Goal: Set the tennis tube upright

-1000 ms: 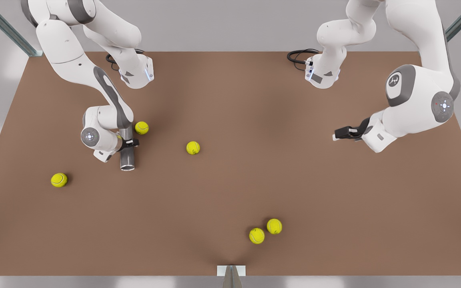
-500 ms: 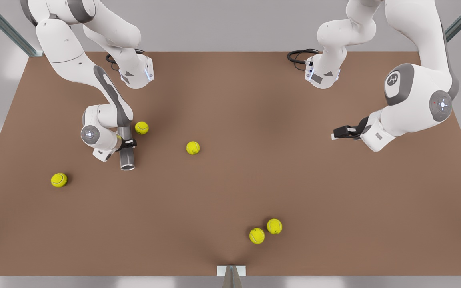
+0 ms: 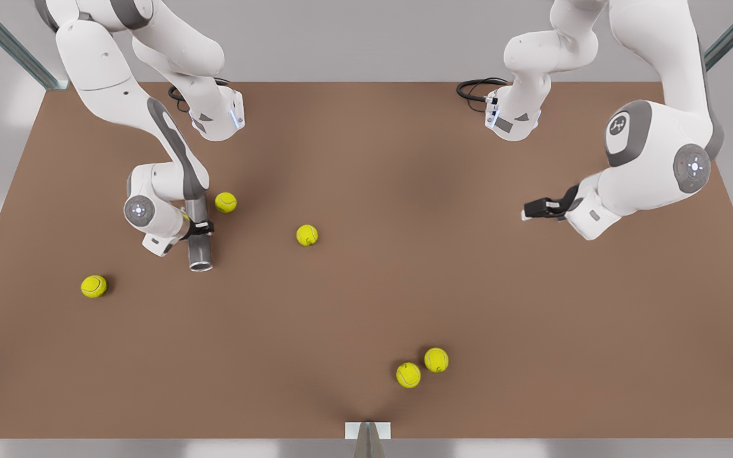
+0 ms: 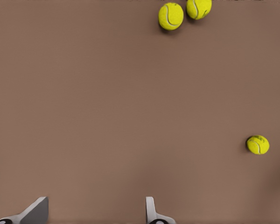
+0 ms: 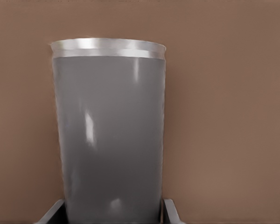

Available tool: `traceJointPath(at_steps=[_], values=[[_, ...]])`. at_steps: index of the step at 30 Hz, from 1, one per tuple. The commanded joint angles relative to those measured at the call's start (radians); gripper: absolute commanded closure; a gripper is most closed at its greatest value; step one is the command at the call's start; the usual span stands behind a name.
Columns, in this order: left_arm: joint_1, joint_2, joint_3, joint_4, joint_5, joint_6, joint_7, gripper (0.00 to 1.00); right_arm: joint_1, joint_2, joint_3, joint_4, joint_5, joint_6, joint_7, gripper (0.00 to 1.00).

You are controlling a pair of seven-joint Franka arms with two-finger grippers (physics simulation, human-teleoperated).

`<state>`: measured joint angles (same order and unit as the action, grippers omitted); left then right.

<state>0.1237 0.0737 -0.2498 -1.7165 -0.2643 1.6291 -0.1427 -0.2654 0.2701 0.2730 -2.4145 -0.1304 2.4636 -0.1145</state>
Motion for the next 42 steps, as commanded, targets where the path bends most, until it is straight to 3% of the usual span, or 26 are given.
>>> traceJointPath(at_steps=[1,33,42], values=[[-0.004,0.0,0.0,0.0,0.0,0.0,0.0,0.01,0.0,0.001,0.0,0.0,0.0,0.002,-0.001,0.2],[0.013,0.0,-0.005,0.006,0.007,0.003,-0.049,0.01,0.0,0.046,0.0,-0.014,-0.008,0.032,-0.037,0.24],[0.002,0.012,-0.013,0.046,0.071,-0.015,-0.069,0.01,0.0,-0.04,0.005,-0.012,-0.011,0.005,-0.056,0.23]])
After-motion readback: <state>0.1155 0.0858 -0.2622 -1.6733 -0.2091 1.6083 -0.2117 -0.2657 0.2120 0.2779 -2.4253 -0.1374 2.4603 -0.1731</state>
